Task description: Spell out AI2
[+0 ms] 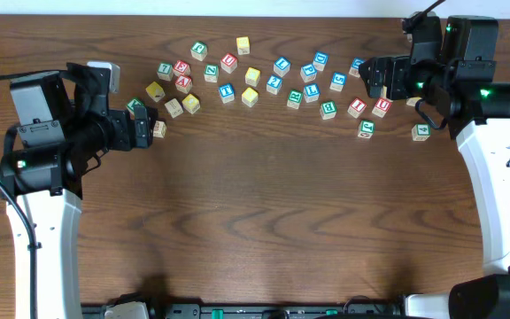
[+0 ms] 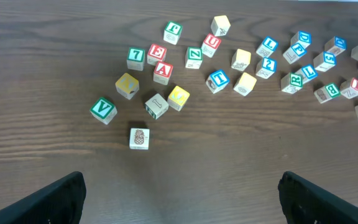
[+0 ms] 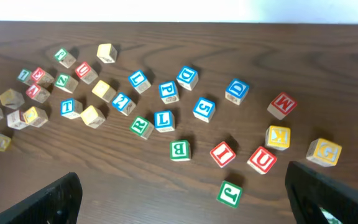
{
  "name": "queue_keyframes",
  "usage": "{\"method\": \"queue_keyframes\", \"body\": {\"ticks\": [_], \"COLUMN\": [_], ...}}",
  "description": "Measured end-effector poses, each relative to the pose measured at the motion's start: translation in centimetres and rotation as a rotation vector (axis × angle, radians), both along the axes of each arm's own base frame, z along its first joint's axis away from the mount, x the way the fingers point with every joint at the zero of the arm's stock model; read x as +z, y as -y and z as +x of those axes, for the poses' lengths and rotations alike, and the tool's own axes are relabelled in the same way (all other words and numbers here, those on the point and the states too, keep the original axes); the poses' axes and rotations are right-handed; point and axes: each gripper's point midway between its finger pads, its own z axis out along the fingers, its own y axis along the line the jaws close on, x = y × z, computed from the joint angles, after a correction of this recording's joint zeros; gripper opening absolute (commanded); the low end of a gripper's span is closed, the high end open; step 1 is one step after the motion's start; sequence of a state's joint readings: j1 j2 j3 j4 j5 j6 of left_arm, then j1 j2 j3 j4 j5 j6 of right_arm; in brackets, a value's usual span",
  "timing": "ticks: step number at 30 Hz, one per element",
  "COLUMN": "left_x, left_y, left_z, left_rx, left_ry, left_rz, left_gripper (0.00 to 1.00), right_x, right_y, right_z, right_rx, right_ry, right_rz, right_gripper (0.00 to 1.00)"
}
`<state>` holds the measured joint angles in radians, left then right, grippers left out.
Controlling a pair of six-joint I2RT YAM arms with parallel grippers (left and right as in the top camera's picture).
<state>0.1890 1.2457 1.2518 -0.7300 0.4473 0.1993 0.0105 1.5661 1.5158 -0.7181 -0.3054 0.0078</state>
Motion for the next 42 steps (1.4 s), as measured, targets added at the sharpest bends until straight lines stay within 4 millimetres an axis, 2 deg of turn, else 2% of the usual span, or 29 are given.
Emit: {"method": "queue_keyframes", "body": {"ticks": [14, 27, 36, 42], "left_x": [-0.2, 0.0, -0.5, -1.5], "left_y": [-0.1, -0.1, -0.1, -0.3], "left_z": [0.3, 0.5, 0.7, 1.4], "left_rx": [0.051, 0.063, 0.066, 0.083], "left_ry": [-0.02, -0.013, -0.029, -0.058], "left_rz": [-0.053, -0.065, -0.069, -0.089], "left_gripper": [0.98, 0.98, 0.98, 0.98], "right_x": [-0.5, -1.6, -1.7, -2.9], "right_y": [-0.1, 1.6, 2.4, 1.7], "right_z": [0.2, -0.2, -0.1, 0.5], "right_rx": [-0.019, -0.17, -0.281, -0.308], "right_ry": [-0.021, -0.094, -0.117, -0.154], "right_rz": [0.03, 0.027, 0.069, 0.095], "right_gripper": [0.99, 0.96, 0.88, 0.85]}}
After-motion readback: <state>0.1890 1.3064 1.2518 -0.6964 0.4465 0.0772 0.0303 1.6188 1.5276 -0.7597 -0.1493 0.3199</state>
